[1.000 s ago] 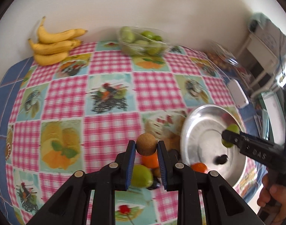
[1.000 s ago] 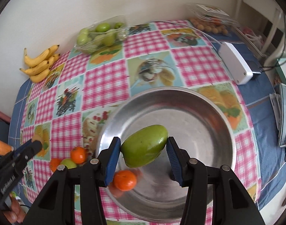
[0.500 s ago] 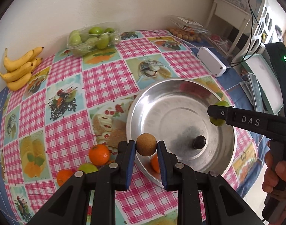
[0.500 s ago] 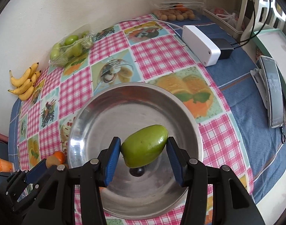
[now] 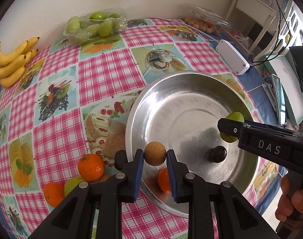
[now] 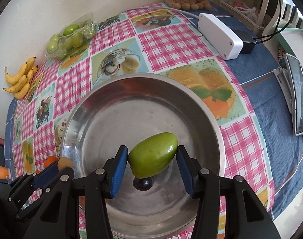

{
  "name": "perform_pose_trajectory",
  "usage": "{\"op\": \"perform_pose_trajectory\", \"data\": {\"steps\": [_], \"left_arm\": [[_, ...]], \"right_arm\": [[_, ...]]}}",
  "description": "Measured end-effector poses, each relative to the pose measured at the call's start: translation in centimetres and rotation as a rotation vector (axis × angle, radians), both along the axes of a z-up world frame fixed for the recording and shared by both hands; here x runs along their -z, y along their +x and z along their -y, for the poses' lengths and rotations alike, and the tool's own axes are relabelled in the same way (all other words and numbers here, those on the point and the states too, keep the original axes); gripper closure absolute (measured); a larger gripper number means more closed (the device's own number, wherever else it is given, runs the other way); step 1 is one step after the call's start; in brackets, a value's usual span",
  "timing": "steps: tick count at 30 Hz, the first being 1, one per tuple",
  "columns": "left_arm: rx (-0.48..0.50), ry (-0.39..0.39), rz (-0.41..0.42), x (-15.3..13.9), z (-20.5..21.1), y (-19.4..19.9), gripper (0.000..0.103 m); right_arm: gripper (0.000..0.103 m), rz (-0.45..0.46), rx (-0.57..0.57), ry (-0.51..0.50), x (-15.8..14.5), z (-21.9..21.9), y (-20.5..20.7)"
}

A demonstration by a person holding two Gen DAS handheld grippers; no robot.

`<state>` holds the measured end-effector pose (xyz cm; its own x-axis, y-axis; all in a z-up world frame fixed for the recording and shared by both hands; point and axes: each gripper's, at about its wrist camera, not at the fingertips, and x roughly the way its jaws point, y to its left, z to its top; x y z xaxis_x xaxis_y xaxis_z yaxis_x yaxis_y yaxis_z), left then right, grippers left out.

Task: Organize fruits
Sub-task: 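Lower the brown fruit into the steel bowl with the left tool while the right tool releases the mango there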

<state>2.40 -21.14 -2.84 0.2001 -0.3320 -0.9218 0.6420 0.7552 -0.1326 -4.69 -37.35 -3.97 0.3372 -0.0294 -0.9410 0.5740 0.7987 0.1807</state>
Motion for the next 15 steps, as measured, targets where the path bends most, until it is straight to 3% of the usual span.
{"op": "perform_pose_trajectory", "data": {"steps": [15], "left_arm": [[-0.003,0.022,-0.010,0.68,0.15,0.10,0.077]], "right_arm": [[0.051,-0.028,-0.003,0.020,0.87,-0.22,0.29]]}}
